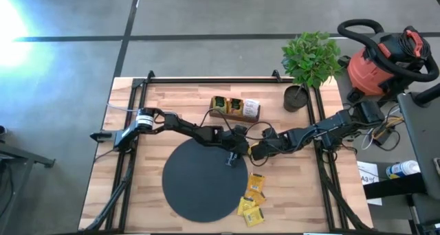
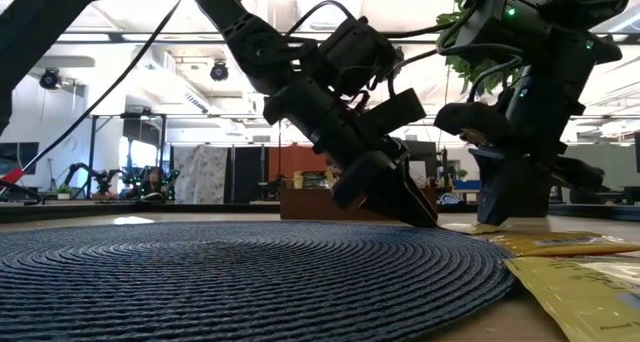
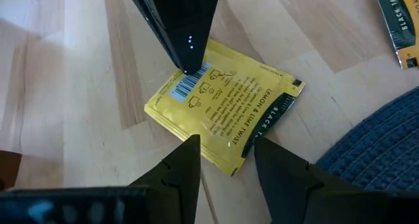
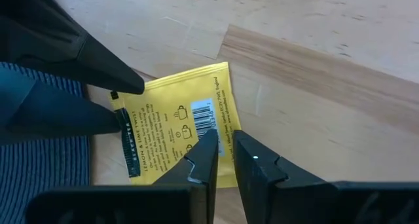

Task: Pick & Place Tea
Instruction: Put the top yellow tea bag into the left section of the wooden organizer

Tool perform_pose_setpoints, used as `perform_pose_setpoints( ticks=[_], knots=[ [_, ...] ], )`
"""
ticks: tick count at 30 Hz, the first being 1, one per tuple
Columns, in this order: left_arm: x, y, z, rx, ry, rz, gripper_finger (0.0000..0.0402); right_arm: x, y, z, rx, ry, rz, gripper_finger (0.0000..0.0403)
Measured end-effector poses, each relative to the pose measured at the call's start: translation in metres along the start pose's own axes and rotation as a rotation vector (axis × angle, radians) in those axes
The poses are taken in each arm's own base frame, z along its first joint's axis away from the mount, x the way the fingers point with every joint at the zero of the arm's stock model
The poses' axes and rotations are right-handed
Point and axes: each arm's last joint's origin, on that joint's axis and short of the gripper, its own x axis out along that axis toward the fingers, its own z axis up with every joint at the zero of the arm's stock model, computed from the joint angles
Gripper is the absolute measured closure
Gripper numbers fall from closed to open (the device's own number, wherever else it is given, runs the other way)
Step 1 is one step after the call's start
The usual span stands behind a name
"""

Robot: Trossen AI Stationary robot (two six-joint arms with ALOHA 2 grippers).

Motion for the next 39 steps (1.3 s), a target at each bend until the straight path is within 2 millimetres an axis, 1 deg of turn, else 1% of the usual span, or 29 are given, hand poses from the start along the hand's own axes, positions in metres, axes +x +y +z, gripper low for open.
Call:
perform_pose_setpoints(
  ticks=[10, 15, 20, 24, 30, 39],
  knots=[
    [0.000, -0.002, 0.001, 0.003, 0.011, 0.019, 0.0262, 0.003, -0.006, -0.002, 0.033, 0.004, 0.014, 0.0355],
    [-0.003, -0.005, 0.000, 0.004, 0.050, 0.003, 0.0262, 0.003, -0.007, -0.002, 0.029, -0.007, 0.015, 0.0355],
    [-0.003, -0.007, -0.002, 0.003, 0.077, -0.001, 0.0262, -0.001, -0.007, 0.000, 0.005, -0.048, 0.016, 0.0355],
    [-0.003, -0.006, -0.002, 0.003, 0.081, 0.002, 0.0262, -0.008, -0.004, 0.002, -0.017, -0.060, 0.032, 0.0355],
    [-0.003, -0.006, -0.002, 0.002, 0.085, 0.011, 0.0262, -0.005, -0.011, 0.001, -0.005, -0.047, 0.003, 0.0355],
    [-0.003, -0.006, -0.003, 0.003, 0.091, 0.023, 0.0262, -0.011, -0.004, 0.002, -0.016, -0.032, 0.045, 0.0355]
  ],
)
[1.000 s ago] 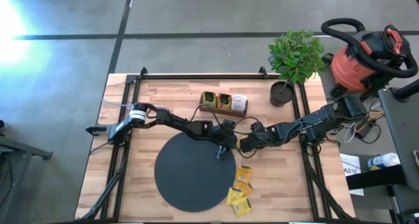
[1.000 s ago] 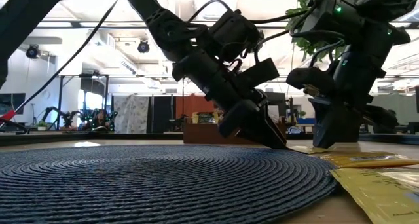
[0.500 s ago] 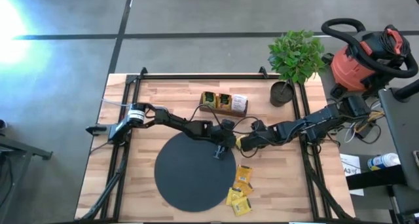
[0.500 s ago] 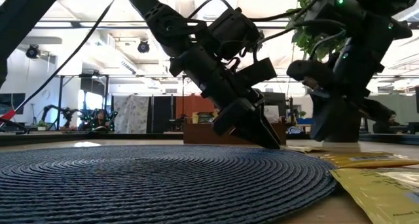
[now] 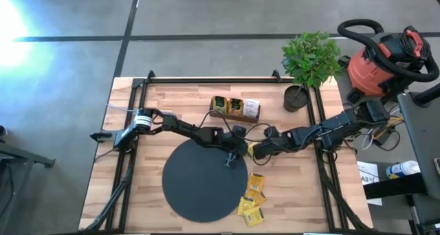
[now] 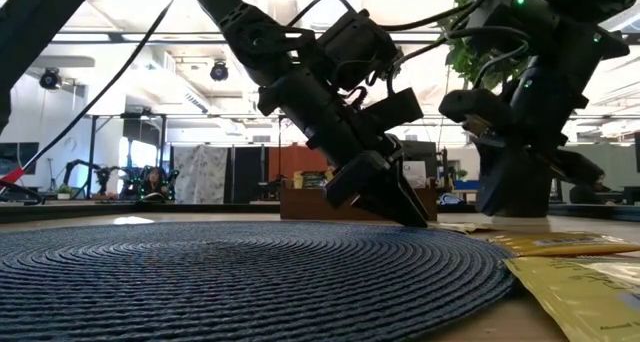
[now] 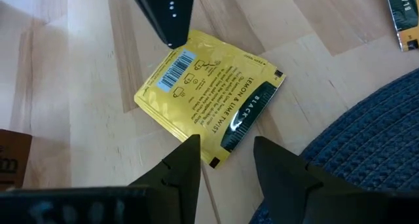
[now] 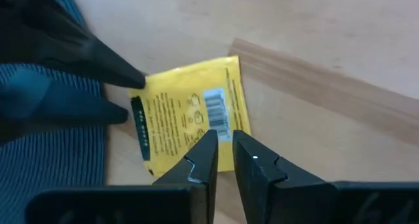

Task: Pick & Place Tea
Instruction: Put the top yellow tea bag into the left section of the wooden organizer

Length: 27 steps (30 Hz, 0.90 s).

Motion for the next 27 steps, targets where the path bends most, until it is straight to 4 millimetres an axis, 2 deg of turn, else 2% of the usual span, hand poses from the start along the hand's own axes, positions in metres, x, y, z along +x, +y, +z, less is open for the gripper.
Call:
perform_pose_setpoints(
  ticks=[13, 27],
  knots=[
    [0.000, 0.000, 0.000, -0.005, 0.000, 0.001, 0.0262, 0.016, -0.007, -0.007, 0.007, 0.061, -0.049, 0.0355],
    [0.001, 0.002, 0.001, 0.032, 0.005, 0.083, 0.0264, 0.017, -0.005, -0.007, -0.019, 0.062, -0.017, 0.0355]
  ],
)
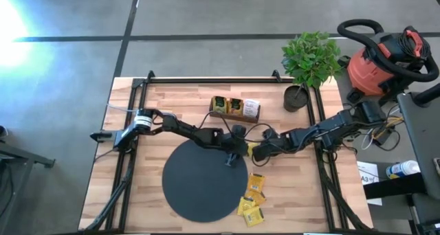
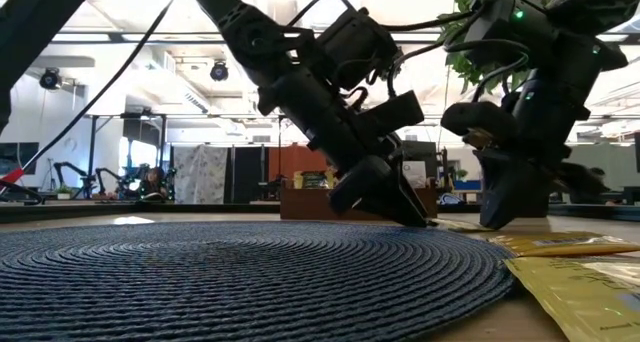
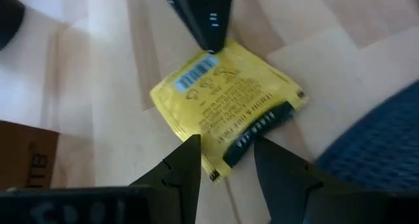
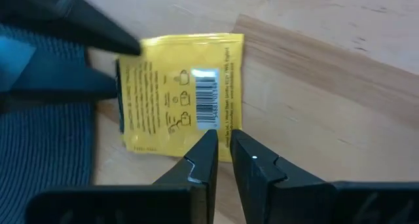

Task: Pick & Place Tea
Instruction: Put the top yellow tea bag into the left section of the wooden organizer

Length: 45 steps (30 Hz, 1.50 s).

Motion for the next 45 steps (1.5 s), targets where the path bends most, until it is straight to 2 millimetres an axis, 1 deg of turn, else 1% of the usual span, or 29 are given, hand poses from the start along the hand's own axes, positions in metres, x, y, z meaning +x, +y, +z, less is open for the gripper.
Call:
perform_pose_setpoints(
  ticks=[8, 15, 19, 25, 30, 33, 37, 40, 41, 43, 45],
  knots=[
    [0.001, 0.003, 0.002, 0.007, -0.017, 0.075, 0.0264, 0.000, 0.002, 0.000, -0.009, 0.003, 0.025, 0.0355],
    [0.001, 0.003, 0.003, 0.022, -0.019, 0.079, 0.0270, 0.000, 0.004, 0.000, -0.012, 0.003, 0.033, 0.0355],
    [0.001, 0.002, 0.004, 0.024, -0.022, 0.079, 0.0302, 0.000, 0.005, 0.001, -0.013, 0.002, 0.036, 0.0355],
    [0.000, 0.001, 0.005, 0.042, -0.014, 0.112, 0.0387, 0.000, 0.006, 0.001, -0.009, -0.002, 0.047, 0.0355],
    [-0.004, 0.003, 0.008, 0.043, -0.009, 0.116, 0.0399, -0.004, 0.008, 0.002, -0.005, -0.013, 0.073, 0.0355],
    [-0.016, 0.009, 0.015, 0.040, -0.013, 0.143, 0.0400, -0.015, 0.013, 0.006, -0.034, -0.041, 0.120, 0.0355],
    [-0.041, 0.020, 0.024, 0.043, 0.010, 0.161, 0.0401, -0.041, 0.021, 0.014, -0.056, -0.118, 0.197, 0.0355],
    [-0.066, 0.033, 0.027, 0.032, 0.056, 0.153, 0.0401, -0.065, 0.020, 0.020, -0.046, -0.202, 0.219, 0.0355],
    [-0.077, 0.038, 0.028, 0.026, 0.085, 0.146, 0.0401, -0.073, 0.019, 0.022, -0.040, -0.232, 0.216, 0.0355],
    [-0.099, 0.051, 0.026, -0.004, 0.186, 0.121, 0.0401, -0.088, 0.016, 0.026, -0.036, -0.290, 0.214, 0.0355],
    [-0.123, 0.067, 0.023, -0.053, 0.284, 0.102, 0.0401, -0.101, 0.013, 0.029, -0.044, -0.341, 0.201, 0.0355]
  ],
)
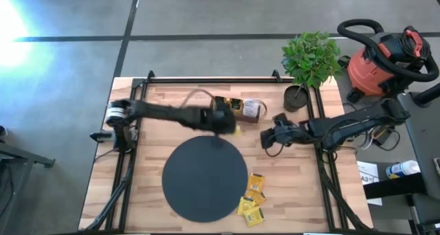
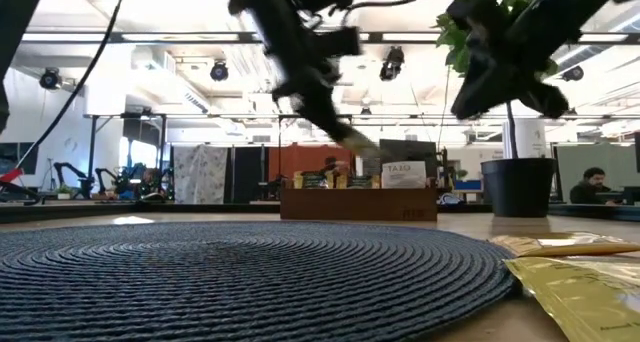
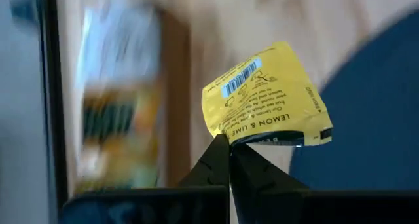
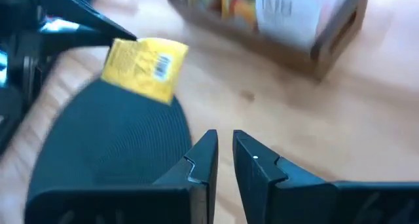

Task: Pick & Place Tea
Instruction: Put the top yellow tea bag into the left section of the wooden organizer

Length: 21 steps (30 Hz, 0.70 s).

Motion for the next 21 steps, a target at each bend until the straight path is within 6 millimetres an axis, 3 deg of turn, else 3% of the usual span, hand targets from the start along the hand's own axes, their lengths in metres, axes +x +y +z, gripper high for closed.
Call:
perform_pose_setpoints(
  ticks=[6, 9, 13, 16, 21],
  knots=[
    [-0.047, 0.074, -0.022, -0.222, 0.239, -0.039, 0.0401, -0.015, 0.000, 0.014, -0.011, -0.101, 0.016, 0.0355],
    [-0.056, 0.114, -0.033, -0.458, 0.223, -0.064, 0.0401, -0.013, 0.000, 0.018, -0.001, -0.117, 0.008, 0.0355],
    [-0.055, 0.160, -0.060, -0.825, 0.162, -0.242, 0.0401, -0.009, 0.000, 0.018, 0.007, -0.119, -0.003, 0.0355],
    [-0.049, 0.183, -0.081, -1.015, 0.133, -0.346, 0.0401, -0.008, 0.000, 0.018, 0.009, -0.117, -0.004, 0.0355],
    [-0.038, 0.191, -0.094, -1.070, 0.161, -0.355, 0.0401, -0.005, 0.001, 0.016, 0.010, -0.103, -0.005, 0.0355]
  ],
)
